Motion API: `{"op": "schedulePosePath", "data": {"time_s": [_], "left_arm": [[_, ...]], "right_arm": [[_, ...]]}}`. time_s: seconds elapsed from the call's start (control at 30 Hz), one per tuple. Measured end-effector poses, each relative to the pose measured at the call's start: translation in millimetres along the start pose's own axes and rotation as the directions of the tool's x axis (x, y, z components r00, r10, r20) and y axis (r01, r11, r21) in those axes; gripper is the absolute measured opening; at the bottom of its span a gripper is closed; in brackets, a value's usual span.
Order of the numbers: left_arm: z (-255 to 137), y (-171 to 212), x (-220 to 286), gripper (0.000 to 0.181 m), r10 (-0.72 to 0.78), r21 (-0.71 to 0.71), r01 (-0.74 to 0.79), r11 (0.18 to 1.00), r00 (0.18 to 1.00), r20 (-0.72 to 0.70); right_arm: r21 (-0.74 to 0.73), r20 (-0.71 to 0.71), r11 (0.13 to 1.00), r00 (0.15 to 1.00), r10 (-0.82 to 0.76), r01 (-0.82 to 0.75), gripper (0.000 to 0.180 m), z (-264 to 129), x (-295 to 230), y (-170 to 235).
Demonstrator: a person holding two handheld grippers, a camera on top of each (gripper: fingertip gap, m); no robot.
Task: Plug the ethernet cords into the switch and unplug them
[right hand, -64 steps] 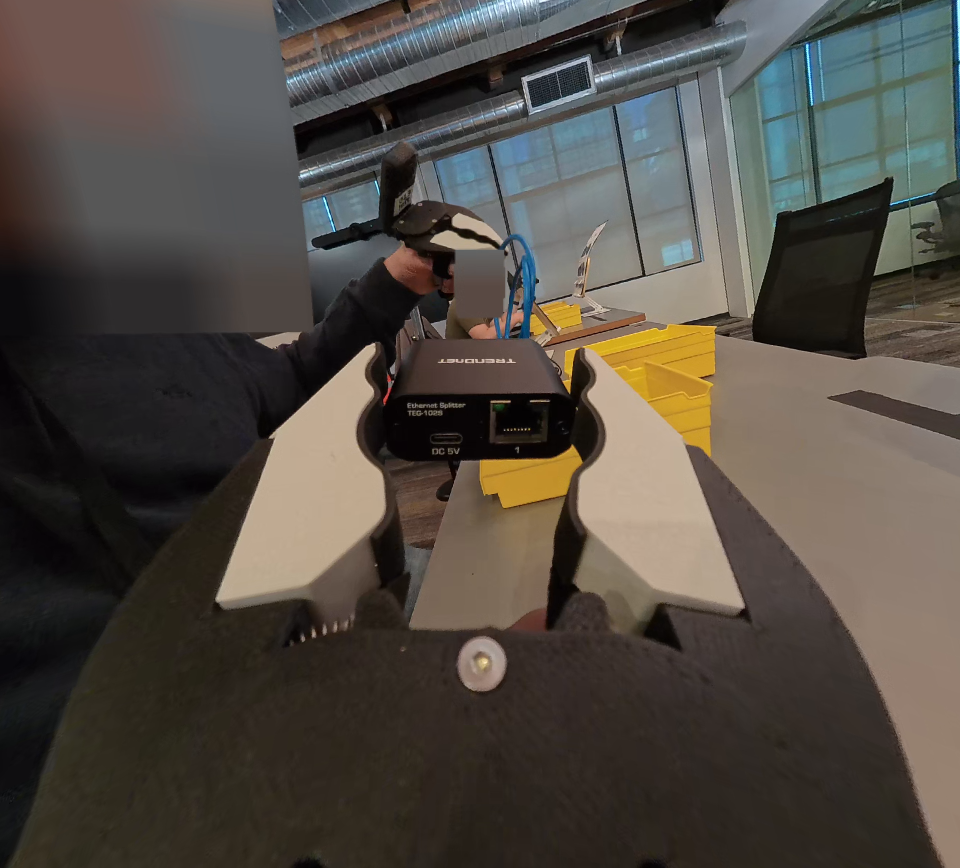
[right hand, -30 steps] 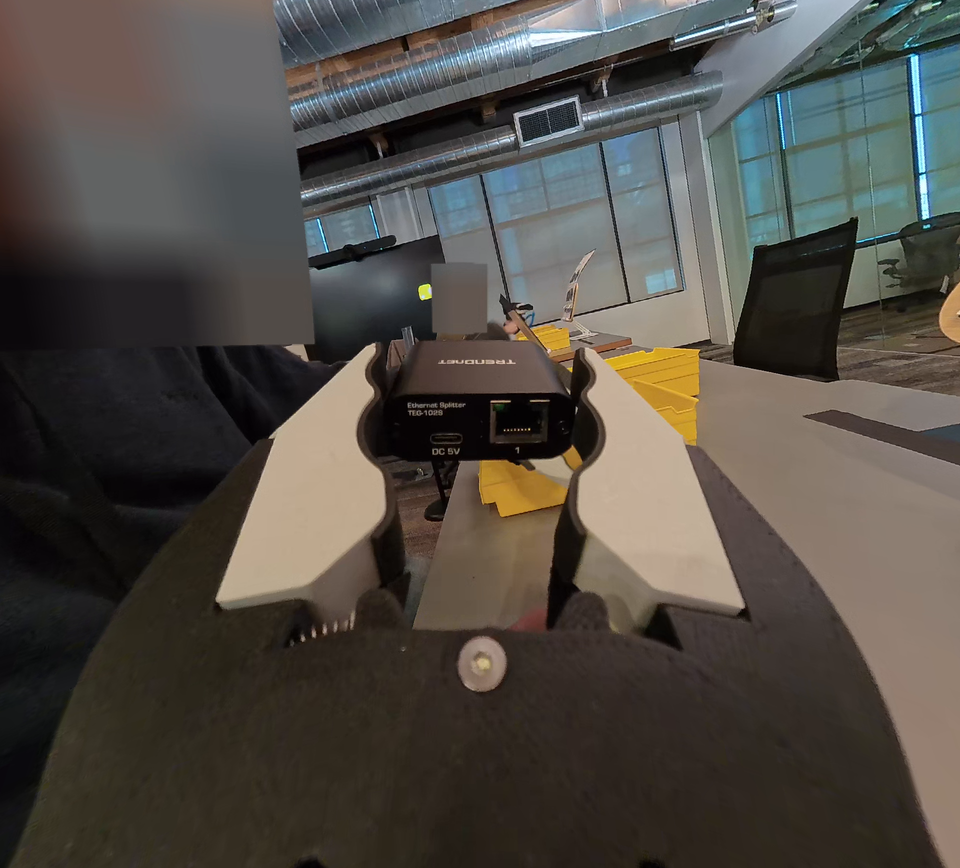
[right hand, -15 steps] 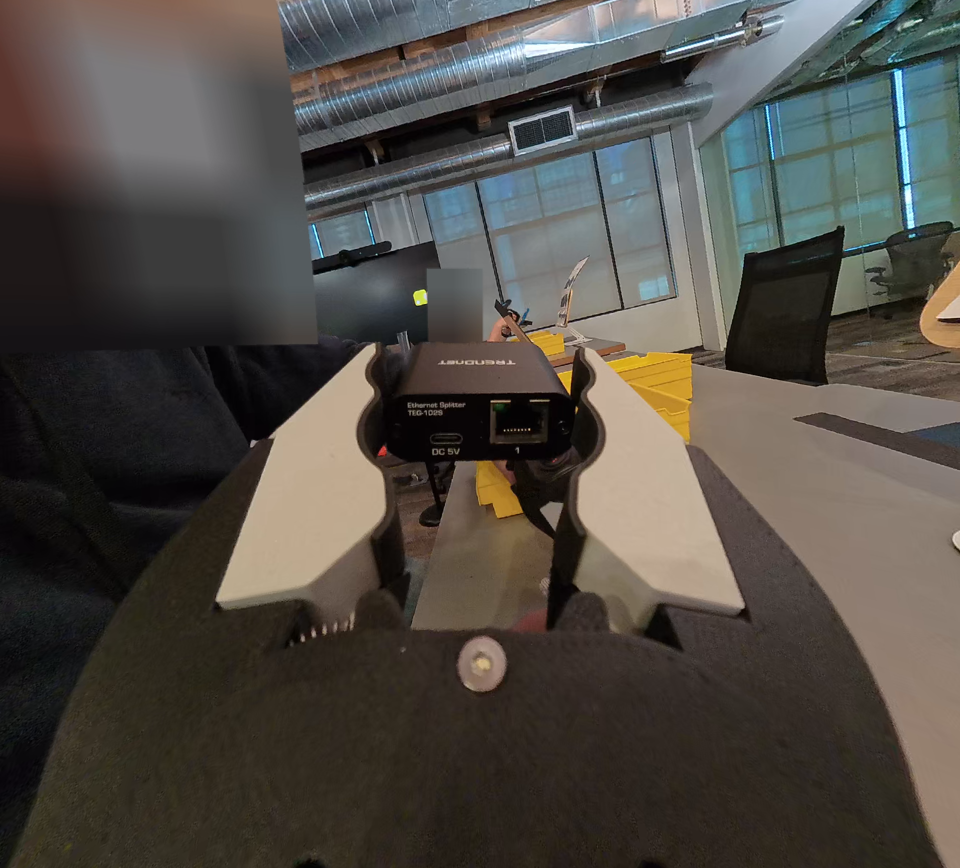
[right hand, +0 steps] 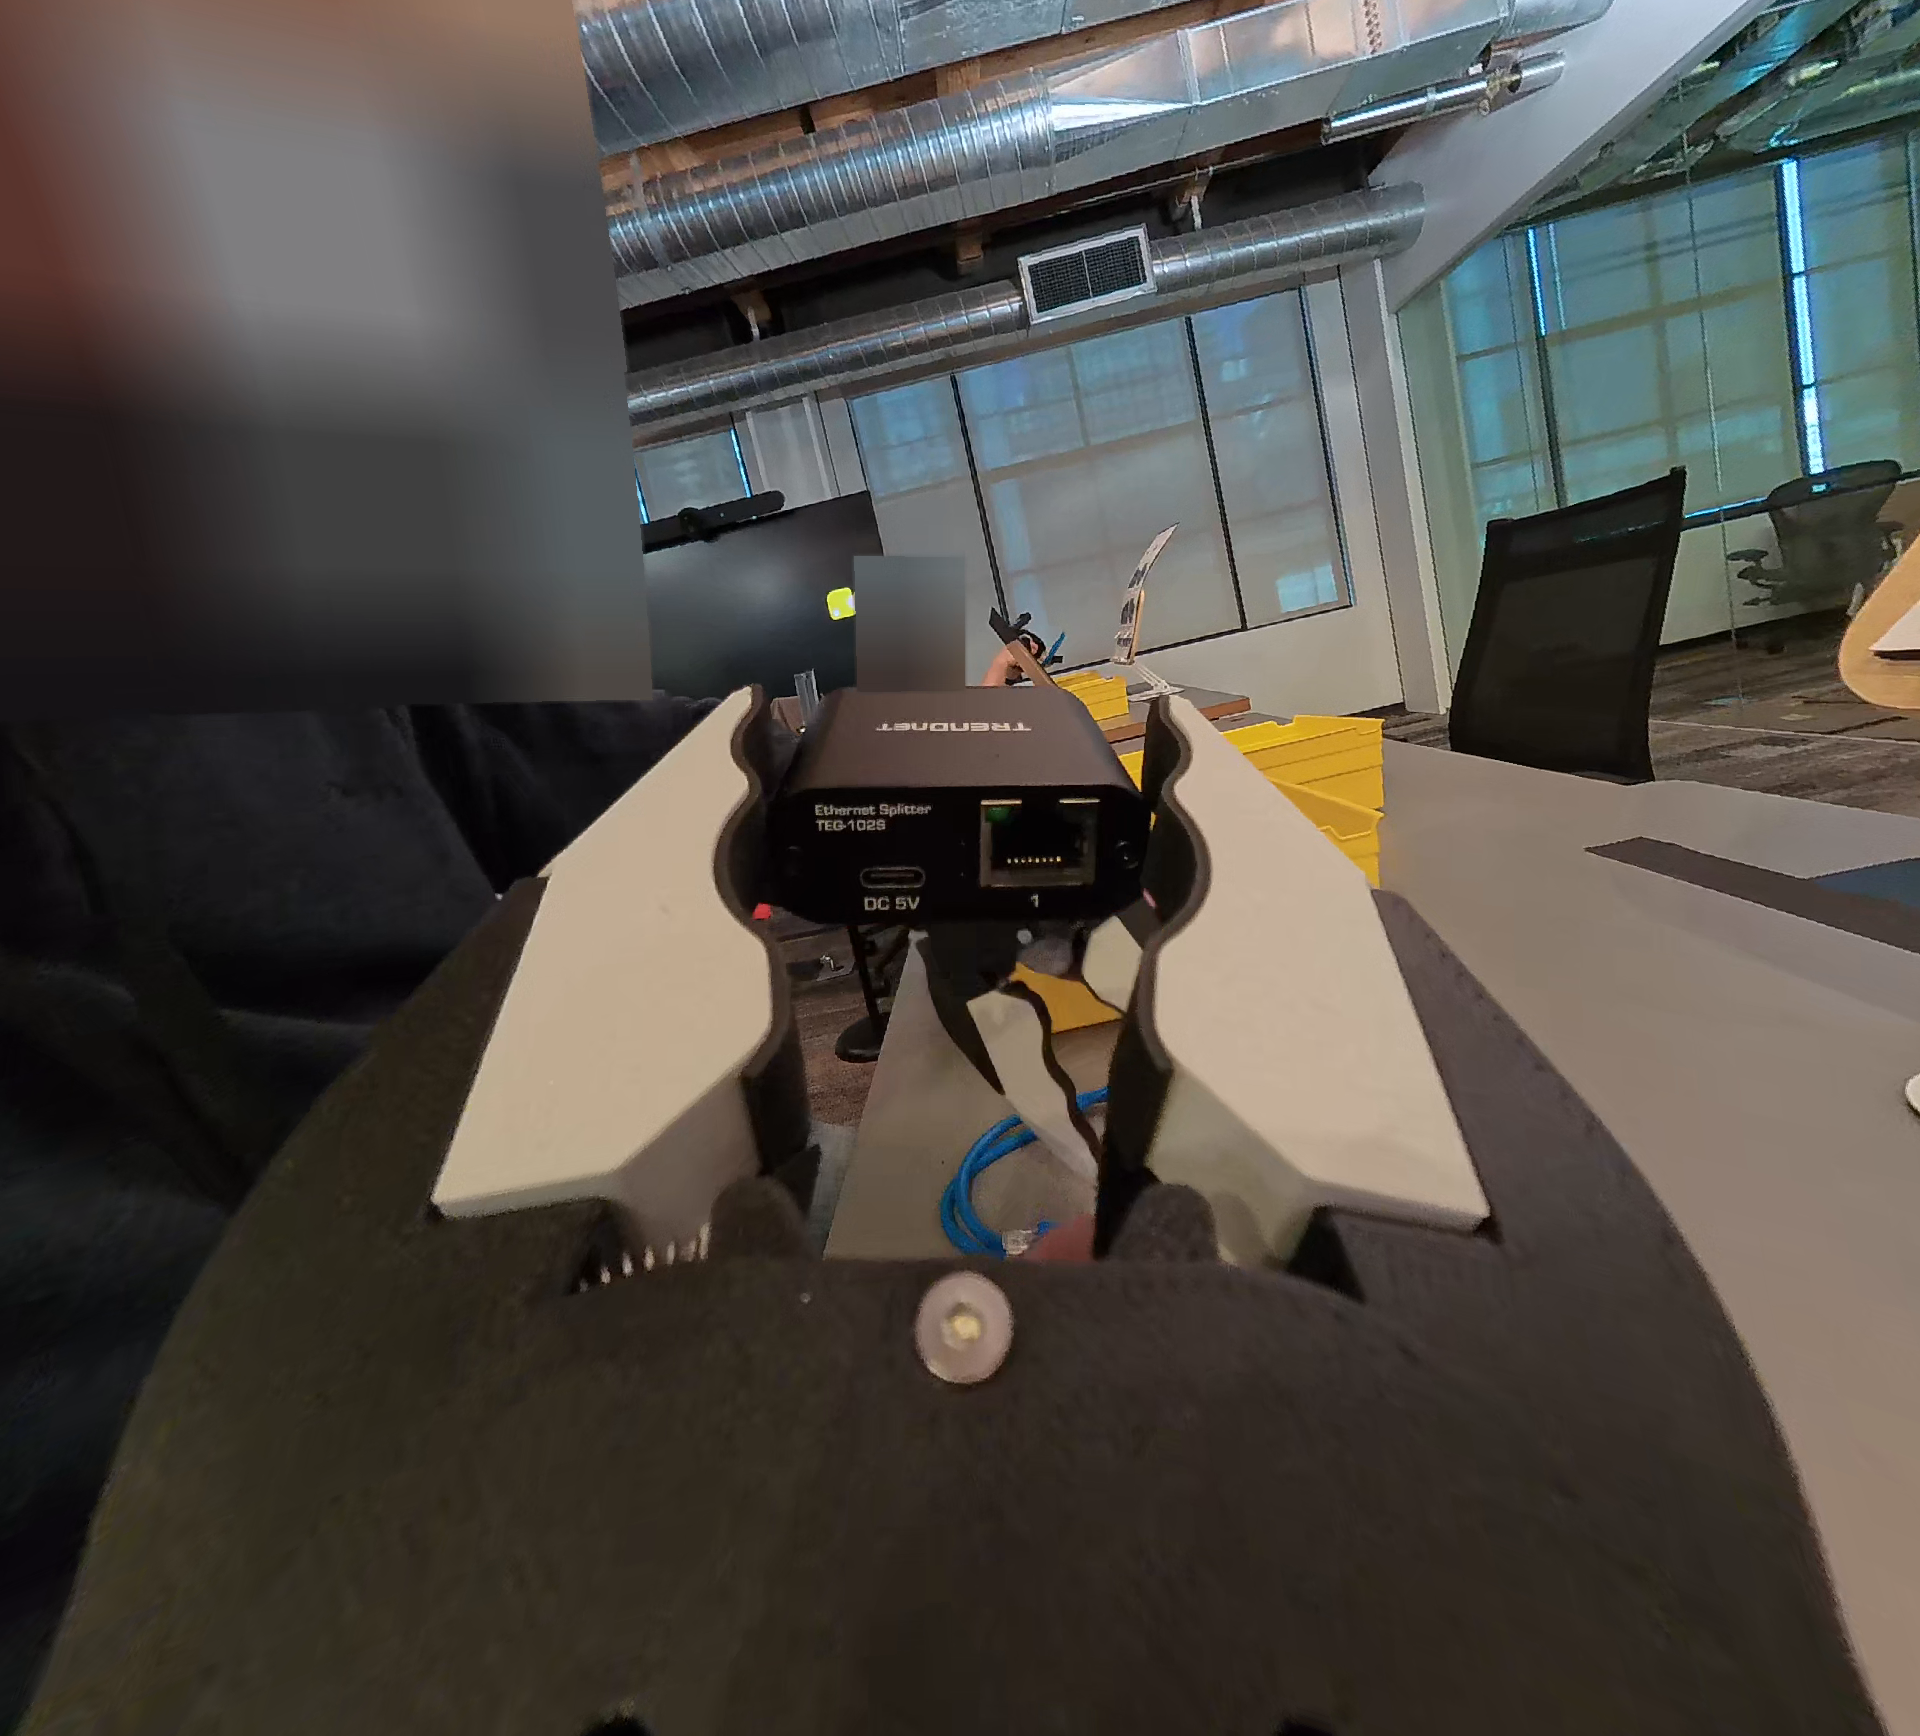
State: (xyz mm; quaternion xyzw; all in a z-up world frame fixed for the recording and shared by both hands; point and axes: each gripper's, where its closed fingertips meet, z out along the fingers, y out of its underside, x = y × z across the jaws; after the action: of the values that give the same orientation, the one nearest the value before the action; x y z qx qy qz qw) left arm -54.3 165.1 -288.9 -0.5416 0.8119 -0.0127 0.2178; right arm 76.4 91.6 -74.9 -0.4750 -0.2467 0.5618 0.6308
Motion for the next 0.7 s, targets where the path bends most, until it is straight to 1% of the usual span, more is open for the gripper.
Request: {"op": "schedulePosePath", "data": {"time_s": [0.03, 0.1, 0.13, 0.17, 0.2, 0.23, 0.27, 0.3, 0.33, 0.37, 0.47, 0.5, 0.53, 0.57, 0.63, 0.67, 0.7], "left_arm": [[7, -3, 2, 0.047, 0.071, 0.002, -0.071, 0.997, 0.997, -0.038], [20, -6, 7, 0.046, 0.211, 0.003, -0.211, 0.977, 0.975, -0.074], [25, -8, 11, 0.039, 0.27, 0.012, -0.27, 0.963, 0.959, -0.09], [28, -9, 8, 0.033, 0.288, 0.017, -0.288, 0.958, 0.955, -0.075], [30, -8, 5, 0.03, 0.255, 0.01, -0.255, 0.967, 0.963, -0.084], [34, -4, 4, 0.022, 0.176, -0.014, -0.179, 0.984, 0.977, -0.119], [38, 2, 4, 0.017, 0.066, -0.052, -0.075, 0.996, 0.986, -0.152], [40, 1, 0, 0.014, -0.035, -0.042, 0.028, 0.999, 0.988, -0.15], [40, 2, -1, 0.011, -0.098, -0.035, 0.093, 0.995, 0.982, -0.159], [39, 6, -3, 0.008, -0.126, -0.049, 0.12, 0.992, 0.981, -0.146], [40, 30, -21, 0.004, -0.236, -0.135, 0.231, 0.964, 0.972, -0.022], [38, 45, -30, 0.004, -0.288, -0.192, 0.29, 0.938, 0.957, 0.039], [36, 62, -36, 0.001, -0.298, -0.254, 0.312, 0.916, 0.95, 0.092], [32, 74, -38, 0.001, -0.288, -0.298, 0.309, 0.903, 0.951, 0.111], [23, 90, -26, 0.007, -0.335, -0.357, 0.335, 0.872, 0.94, 0.062], [19, 89, -23, 0.018, -0.353, -0.344, 0.345, 0.873, 0.935, 0.041], [15, 82, -26, 0.021, -0.359, -0.282, 0.354, 0.892, 0.933, 0.039]], "right_arm": [[-0.001, 0.0, 1.0, 1.0, -0.001, 0.001, 0.07, 0, -1, 0], [-0.004, -0.003, 1.0, 1.0, -0.006, 0.006, 0.07, 0, -2, -1], [-0.003, -0.005, 1.0, 1.0, -0.008, 0.008, 0.07, -1, -2, -2], [0.0, -0.007, 1.0, 1.0, -0.01, 0.01, 0.07, -2, -2, -3], [0.004, -0.009, 1.0, 1.0, -0.01, 0.01, 0.07, -4, -2, -4], [0.008, -0.01, 1.0, 1.0, -0.009, 0.009, 0.07, -5, -2, -4], [0.012, -0.01, 1.0, 1.0, -0.007, 0.007, 0.07, -6, -1, -5], [0.016, -0.01, 1.0, 1.0, -0.005, 0.005, 0.07, -7, -1, -5], [0.019, -0.009, 1.0, 1.0, -0.003, 0.003, 0.07, -7, 0, -5], [0.019, -0.008, 1.0, 1.0, -0.002, 0.002, 0.07, -7, 0, -5], [0.02, -0.005, 1.0, 1.0, -0.005, 0.005, 0.07, -7, -1, -6], [0.022, -0.005, 1.0, 1.0, -0.006, 0.006, 0.07, -7, -1, -6], [0.023, -0.006, 1.0, 1.0, -0.007, 0.007, 0.07, -8, -1, -6], [0.025, -0.007, 1.0, 1.0, -0.007, 0.007, 0.07, -8, -1, -7], [0.026, -0.01, 1.0, 1.0, -0.007, 0.007, 0.07, -9, -1, -7], [0.027, -0.011, 1.0, 1.0, -0.006, 0.006, 0.07, -10, -1, -7], [0.029, -0.012, 1.0, 1.0, -0.005, 0.006, 0.07, -10, 0, -7]]}}
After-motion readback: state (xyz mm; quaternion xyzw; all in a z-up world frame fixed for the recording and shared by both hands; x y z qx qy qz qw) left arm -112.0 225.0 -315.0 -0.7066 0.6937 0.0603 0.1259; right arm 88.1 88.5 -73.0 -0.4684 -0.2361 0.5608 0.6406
